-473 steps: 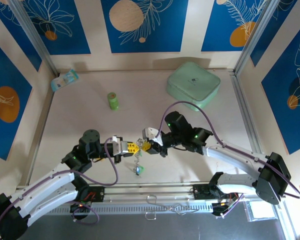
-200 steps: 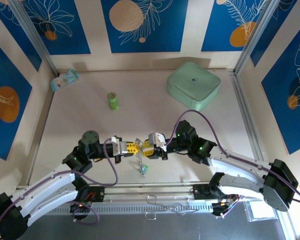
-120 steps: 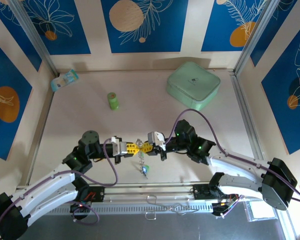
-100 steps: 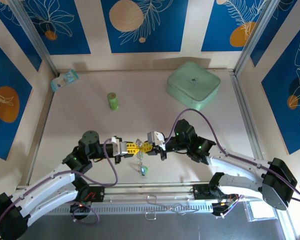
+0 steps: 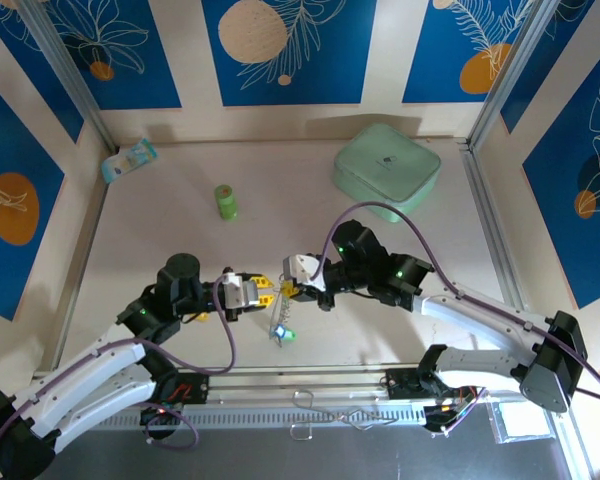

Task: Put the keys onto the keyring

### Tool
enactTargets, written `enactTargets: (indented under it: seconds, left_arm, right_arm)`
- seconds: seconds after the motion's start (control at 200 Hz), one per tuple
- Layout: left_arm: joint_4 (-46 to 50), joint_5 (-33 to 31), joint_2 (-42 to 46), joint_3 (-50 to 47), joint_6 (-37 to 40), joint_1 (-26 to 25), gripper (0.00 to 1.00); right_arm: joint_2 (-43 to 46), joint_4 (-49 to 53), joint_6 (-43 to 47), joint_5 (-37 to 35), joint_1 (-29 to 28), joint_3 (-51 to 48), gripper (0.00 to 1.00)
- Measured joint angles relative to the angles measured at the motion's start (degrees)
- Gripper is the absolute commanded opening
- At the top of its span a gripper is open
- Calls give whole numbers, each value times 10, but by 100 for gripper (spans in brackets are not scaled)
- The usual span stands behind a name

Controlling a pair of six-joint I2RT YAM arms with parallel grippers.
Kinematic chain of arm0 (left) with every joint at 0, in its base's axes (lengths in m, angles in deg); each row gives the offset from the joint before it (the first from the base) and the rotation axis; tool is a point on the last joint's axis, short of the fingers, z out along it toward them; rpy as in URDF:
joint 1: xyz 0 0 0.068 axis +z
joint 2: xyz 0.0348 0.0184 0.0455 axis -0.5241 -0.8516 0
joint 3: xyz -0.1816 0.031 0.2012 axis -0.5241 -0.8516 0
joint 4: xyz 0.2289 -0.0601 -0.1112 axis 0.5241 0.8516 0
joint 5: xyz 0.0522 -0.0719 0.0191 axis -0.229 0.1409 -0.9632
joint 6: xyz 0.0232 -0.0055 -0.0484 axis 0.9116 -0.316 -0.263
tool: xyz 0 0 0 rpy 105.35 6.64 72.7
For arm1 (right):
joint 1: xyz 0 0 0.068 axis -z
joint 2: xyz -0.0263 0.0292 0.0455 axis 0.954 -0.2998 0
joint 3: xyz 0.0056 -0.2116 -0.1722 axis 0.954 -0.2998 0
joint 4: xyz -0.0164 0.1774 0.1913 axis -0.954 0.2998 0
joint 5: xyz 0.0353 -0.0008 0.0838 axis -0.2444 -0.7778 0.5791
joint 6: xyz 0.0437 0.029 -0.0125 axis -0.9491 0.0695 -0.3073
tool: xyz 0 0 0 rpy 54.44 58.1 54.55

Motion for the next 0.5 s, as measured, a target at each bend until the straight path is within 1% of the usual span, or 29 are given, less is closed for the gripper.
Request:
enactTargets:
  seconds: [0.09,0.17,0.34,0.405,0.47,0.5]
  left_arm:
    - [5,5,-2,1,0,0,26]
    - [9,9,-9,3,0,0,23]
    - [17,19,-12,5,2,0,9]
    - [23,22,-12,7,1,0,6]
    - [26,24,-12,9,2,0,0]
    - [27,24,-12,9,1,0,0]
  right_arm:
    - [-11,29,10,-20,-9,14,0]
    - [-19,45,17,-31,-19,24,0]
    - [-33,66,29,-52,-34,41,0]
    - [-34,69,33,-56,-36,44,0]
    - [-34,70,33,-57,-37,45,0]
    - [-35,71,33,-57,-37,46,0]
